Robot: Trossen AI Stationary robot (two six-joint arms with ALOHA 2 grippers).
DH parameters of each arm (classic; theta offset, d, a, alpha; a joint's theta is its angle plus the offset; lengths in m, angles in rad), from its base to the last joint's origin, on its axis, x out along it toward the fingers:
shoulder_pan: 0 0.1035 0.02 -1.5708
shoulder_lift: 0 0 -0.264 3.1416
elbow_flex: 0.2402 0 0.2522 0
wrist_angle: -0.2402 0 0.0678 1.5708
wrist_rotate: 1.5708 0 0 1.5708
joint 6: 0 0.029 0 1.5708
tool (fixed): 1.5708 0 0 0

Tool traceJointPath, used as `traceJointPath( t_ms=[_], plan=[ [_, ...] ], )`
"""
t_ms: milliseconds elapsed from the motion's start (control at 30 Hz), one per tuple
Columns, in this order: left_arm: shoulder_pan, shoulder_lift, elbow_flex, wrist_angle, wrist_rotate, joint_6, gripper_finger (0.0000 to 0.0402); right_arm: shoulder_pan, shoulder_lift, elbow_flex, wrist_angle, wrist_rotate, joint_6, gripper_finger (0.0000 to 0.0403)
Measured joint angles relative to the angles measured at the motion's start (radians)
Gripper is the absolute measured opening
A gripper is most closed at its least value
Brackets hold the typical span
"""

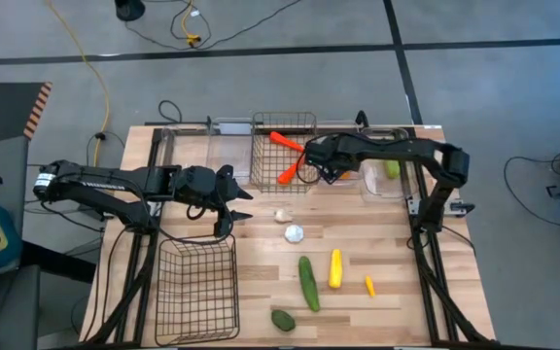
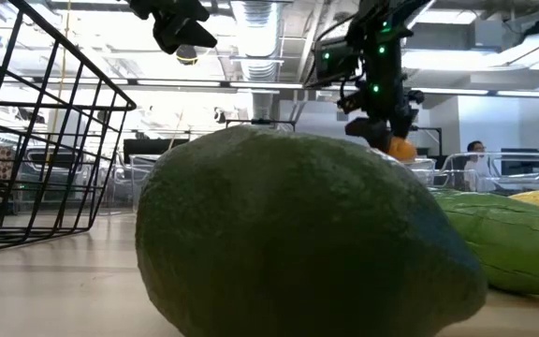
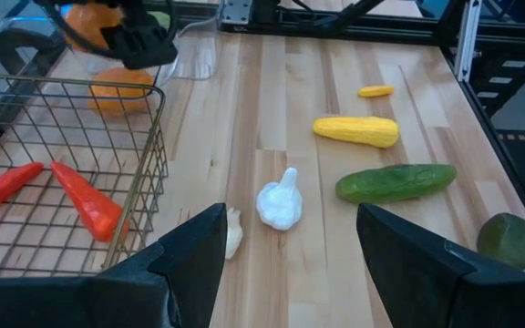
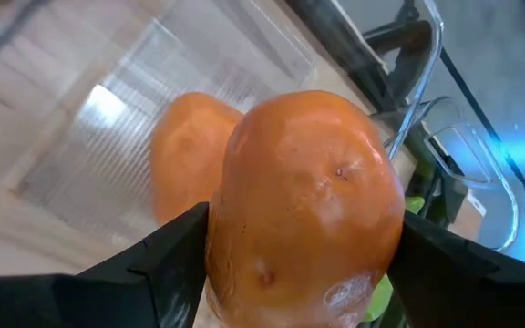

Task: Sort produce into baskets
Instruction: Put the yellow mango into the middle right transparent bin

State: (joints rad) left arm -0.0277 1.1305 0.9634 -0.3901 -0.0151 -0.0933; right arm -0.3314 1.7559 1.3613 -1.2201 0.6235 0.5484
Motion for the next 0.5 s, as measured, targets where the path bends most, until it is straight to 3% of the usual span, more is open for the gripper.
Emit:
traceJointPath(
  t_ms=[167,500],
  plan=[
    [0.0,0.0,0.0,0.0,0.0,0.0,0.0234,-0.007,0.03,0.0,-0.007,-0.005,-0.008,0.032],
    [0.0,0.0,0.0,0.0,0.0,0.0,0.0234,-0.006,0.03,0.0,-0.022,-0.007,-0.01,0.0395]
  ],
)
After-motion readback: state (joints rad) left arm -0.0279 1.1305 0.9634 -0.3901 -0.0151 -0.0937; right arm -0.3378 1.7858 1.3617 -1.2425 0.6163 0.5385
